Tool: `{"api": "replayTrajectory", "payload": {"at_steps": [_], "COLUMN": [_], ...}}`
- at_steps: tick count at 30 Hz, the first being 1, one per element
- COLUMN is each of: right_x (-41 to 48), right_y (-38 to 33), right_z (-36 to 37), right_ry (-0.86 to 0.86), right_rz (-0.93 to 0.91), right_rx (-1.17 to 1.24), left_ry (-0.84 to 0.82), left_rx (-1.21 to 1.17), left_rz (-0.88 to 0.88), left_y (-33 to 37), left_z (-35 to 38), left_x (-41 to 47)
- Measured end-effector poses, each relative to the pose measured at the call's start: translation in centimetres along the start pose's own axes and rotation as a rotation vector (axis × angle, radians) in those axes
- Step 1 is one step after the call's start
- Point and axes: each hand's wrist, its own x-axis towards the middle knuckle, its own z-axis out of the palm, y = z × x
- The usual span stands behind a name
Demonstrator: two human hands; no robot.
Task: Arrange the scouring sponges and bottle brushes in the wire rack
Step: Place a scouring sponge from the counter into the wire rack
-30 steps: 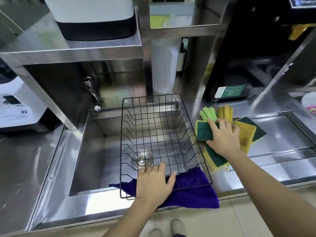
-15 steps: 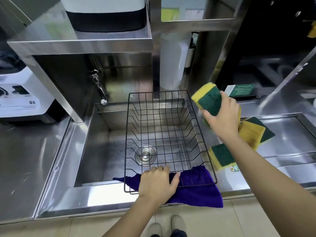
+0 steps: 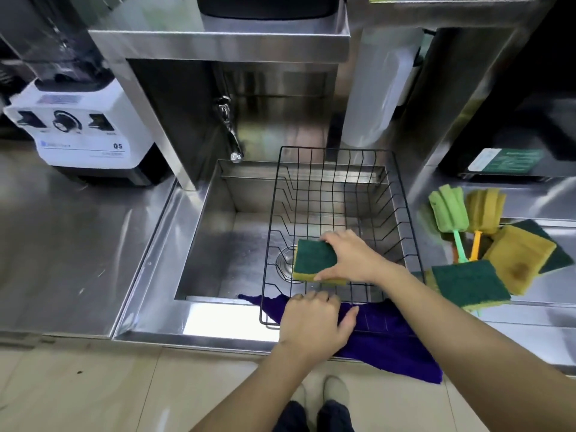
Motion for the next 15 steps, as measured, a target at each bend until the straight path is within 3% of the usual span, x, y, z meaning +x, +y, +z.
{"api": "replayTrajectory", "payload": {"at_steps": [15], "right_x": [-0.5], "right_y": [0.4], "right_z": [0.5], "right_ry": [-0.207], "right_rz": [-0.107], "right_rx": [0.096], "left_ry": [0.008], "left_rx": [-0.068], "left_rz": [0.068], "left_y": [0.6], "left_z": [0.0], "left_x": [0.3]}}
